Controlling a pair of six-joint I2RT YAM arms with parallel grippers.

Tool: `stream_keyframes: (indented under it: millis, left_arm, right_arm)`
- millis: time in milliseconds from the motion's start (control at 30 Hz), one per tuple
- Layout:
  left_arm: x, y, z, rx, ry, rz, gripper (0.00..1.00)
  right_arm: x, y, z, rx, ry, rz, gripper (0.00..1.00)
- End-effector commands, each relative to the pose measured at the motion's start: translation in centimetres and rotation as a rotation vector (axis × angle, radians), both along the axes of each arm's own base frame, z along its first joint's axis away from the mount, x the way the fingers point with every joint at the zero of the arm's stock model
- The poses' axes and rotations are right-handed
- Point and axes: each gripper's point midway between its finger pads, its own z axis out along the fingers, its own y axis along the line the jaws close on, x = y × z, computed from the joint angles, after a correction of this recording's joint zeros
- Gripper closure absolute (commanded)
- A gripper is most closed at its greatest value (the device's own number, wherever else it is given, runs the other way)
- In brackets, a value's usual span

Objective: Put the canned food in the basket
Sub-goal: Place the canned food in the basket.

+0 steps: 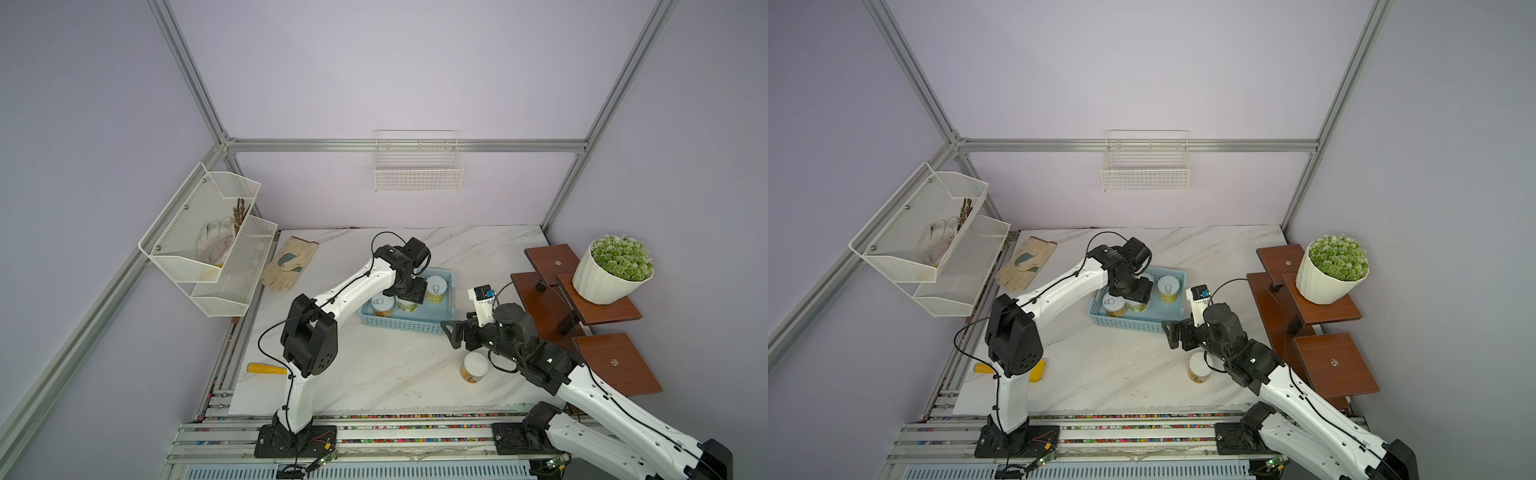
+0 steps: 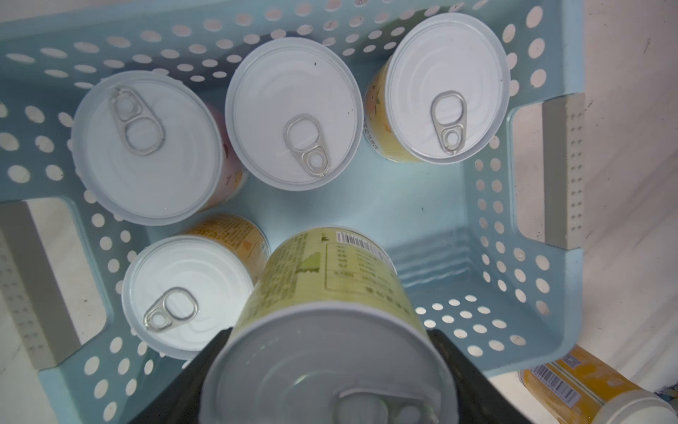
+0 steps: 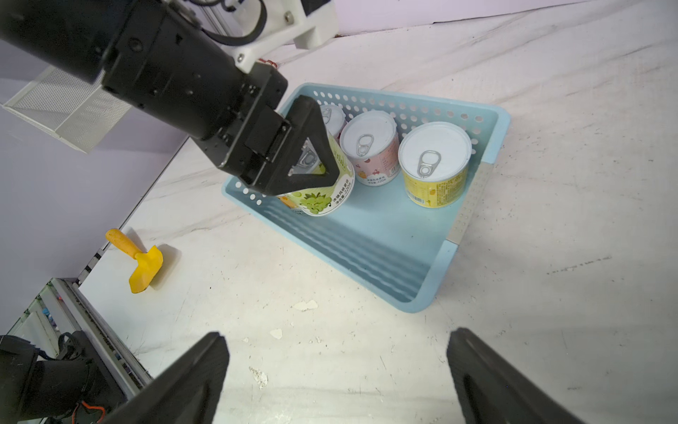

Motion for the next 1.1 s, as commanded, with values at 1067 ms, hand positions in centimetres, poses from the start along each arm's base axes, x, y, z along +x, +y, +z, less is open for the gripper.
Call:
stream_keyframes:
  millis: [1067]
  left_arm:
    - [2.9,-1.2,-3.1,0.100,-0.080,-0.178,0.51]
  right_arm:
    - [-0.4,-0.8,-0.8,-0.003,0.011,-0.014,0.01]
